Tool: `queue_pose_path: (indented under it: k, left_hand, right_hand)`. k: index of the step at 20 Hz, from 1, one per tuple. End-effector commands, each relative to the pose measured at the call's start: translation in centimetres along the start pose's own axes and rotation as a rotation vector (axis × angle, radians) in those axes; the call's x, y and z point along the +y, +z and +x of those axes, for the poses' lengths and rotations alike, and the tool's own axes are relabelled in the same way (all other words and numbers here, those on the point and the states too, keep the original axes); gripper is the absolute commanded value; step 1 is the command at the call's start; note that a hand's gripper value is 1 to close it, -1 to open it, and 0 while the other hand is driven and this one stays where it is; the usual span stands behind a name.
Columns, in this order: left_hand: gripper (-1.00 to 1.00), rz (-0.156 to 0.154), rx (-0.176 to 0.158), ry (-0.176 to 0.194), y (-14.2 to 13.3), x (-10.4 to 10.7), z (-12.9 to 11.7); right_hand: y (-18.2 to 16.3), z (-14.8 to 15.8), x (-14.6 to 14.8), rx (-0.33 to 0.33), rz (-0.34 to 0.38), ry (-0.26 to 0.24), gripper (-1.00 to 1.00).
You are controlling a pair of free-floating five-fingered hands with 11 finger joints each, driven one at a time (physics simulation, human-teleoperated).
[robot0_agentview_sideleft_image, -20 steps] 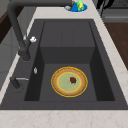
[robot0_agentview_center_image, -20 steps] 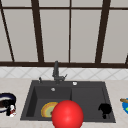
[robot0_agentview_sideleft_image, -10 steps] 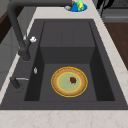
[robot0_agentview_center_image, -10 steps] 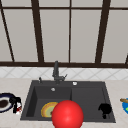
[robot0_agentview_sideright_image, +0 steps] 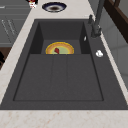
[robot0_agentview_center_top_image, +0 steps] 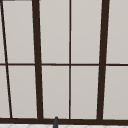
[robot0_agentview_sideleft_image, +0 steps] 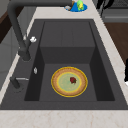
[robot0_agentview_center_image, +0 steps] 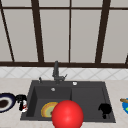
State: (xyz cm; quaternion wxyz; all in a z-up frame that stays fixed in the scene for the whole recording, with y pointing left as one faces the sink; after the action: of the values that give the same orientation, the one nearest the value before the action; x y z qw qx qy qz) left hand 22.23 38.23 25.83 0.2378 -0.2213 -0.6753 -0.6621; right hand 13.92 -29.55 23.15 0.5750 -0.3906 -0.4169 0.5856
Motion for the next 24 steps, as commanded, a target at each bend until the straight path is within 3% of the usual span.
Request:
queue_pose_path:
  k: [1,10,17,24]
  left_hand:
    - [1.00,0.024,0.053,0.005,-0.8,1.0,-1.5]
    - [1.00,0.014,0.027,0.000,-3.8,2.9,-6.2]
    - [1.00,-0.016,0.023,-0.001,-7.9,4.0,-8.5]
    - [1.00,-0.017,0.029,-0.001,-12.3,4.4,-11.0]
  right_hand:
    - [0.0,0.0,0.0,0.000,0.000,0.000,0.00]
    - [0.0,0.0,0.0,0.000,0.000,0.000,0.00]
    - [0.0,0.0,0.0,0.000,0.000,0.000,0.00]
    - [0.0,0.0,0.0,0.000,0.000,0.000,0.00]
